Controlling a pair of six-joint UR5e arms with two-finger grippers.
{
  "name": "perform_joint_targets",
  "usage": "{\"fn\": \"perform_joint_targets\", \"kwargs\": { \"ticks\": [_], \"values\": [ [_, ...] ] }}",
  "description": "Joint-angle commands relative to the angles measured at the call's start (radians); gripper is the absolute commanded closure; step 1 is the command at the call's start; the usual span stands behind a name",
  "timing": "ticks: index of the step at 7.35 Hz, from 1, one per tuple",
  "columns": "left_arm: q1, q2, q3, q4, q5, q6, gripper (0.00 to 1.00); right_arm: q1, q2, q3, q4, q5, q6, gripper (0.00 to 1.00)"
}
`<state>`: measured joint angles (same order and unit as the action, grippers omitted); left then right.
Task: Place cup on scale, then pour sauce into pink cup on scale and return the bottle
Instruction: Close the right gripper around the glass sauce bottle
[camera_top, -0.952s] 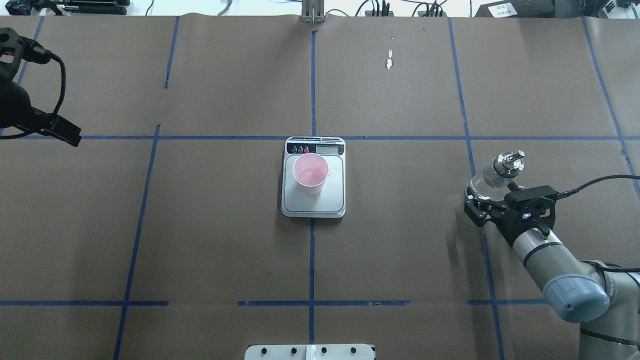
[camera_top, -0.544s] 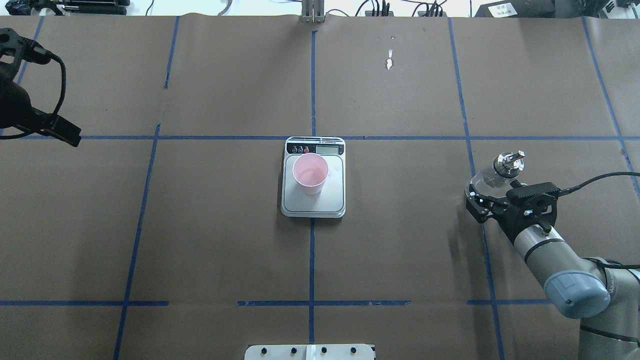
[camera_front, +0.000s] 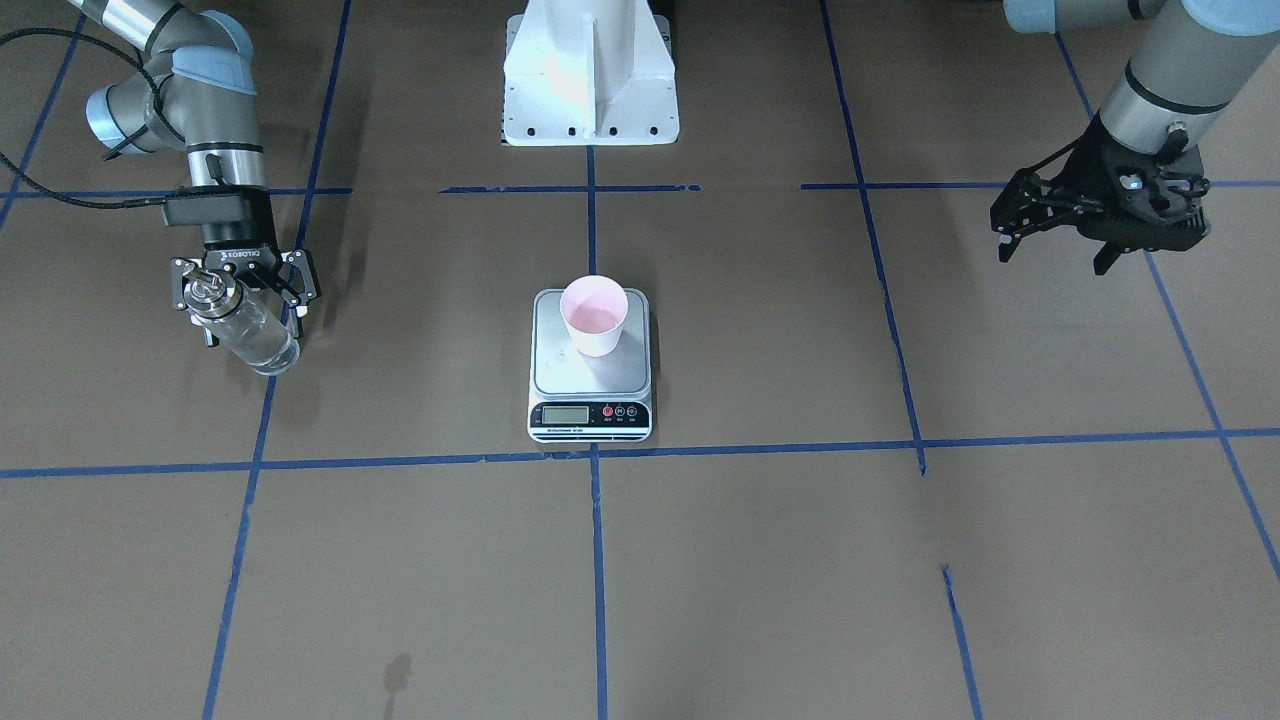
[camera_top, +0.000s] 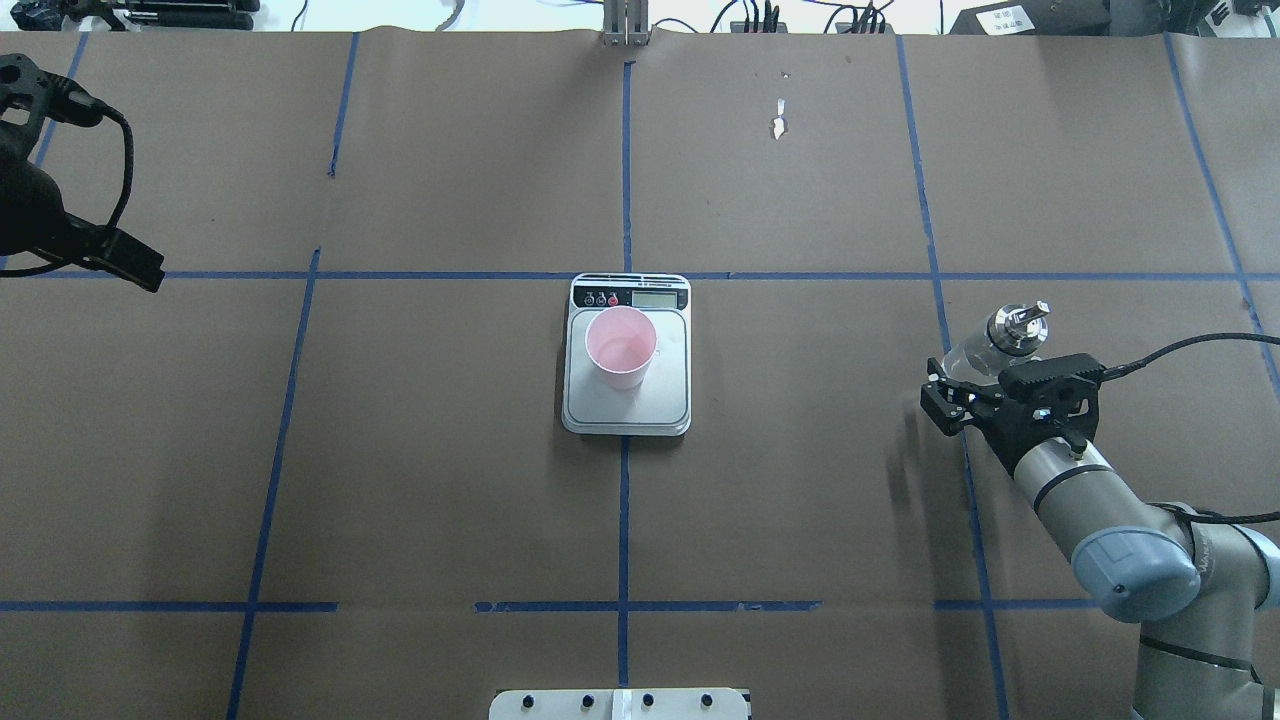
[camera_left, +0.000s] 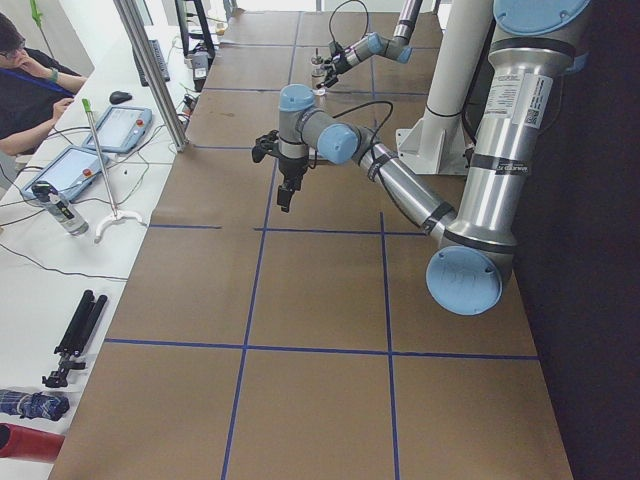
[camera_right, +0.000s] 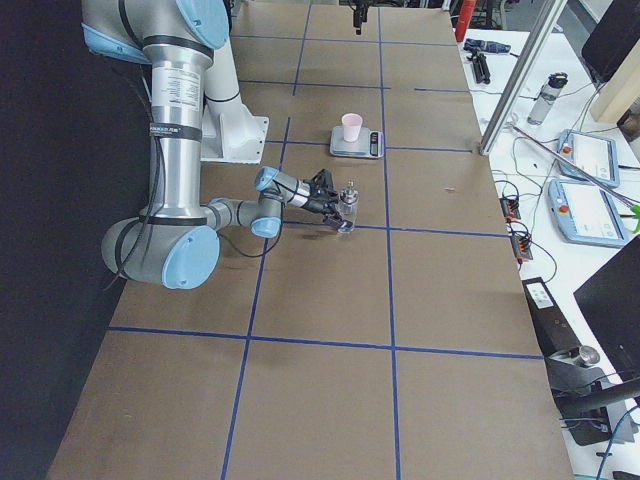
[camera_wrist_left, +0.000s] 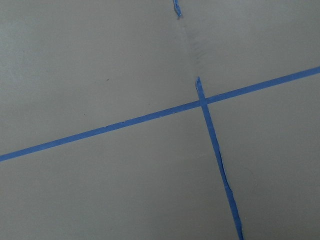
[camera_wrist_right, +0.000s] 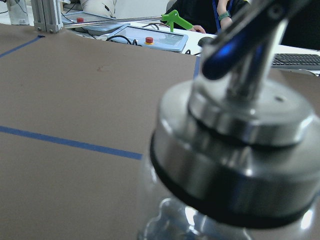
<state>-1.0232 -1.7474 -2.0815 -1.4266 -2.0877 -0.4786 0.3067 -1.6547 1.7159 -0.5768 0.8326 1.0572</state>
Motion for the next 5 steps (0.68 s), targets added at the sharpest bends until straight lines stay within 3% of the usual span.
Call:
{"fn": "perform_joint_targets", "kwargs": {
  "ticks": [1, 2, 3, 5],
  "values": [
    [-0.002, -0.001, -0.003, 0.000, -0.002, -0.005, 0.00, 0.005, 0.001, -0.001, 0.000, 0.000, 0.000, 0.00],
    [-0.002, -0.001, -0.003, 0.000, -0.002, -0.005, 0.00, 0.005, 0.003, -0.001, 0.002, 0.000, 0.001, 0.03],
    [-0.002, -0.001, -0.003, 0.000, 0.000, -0.005, 0.00, 0.006, 0.003, 0.001, 0.002, -0.001, 0.000, 0.41],
    [-0.002, -0.001, -0.002, 0.000, 0.000, -0.005, 0.00, 0.023, 0.003, 0.010, 0.002, 0.003, -0.002, 1.00]
  ]
}}
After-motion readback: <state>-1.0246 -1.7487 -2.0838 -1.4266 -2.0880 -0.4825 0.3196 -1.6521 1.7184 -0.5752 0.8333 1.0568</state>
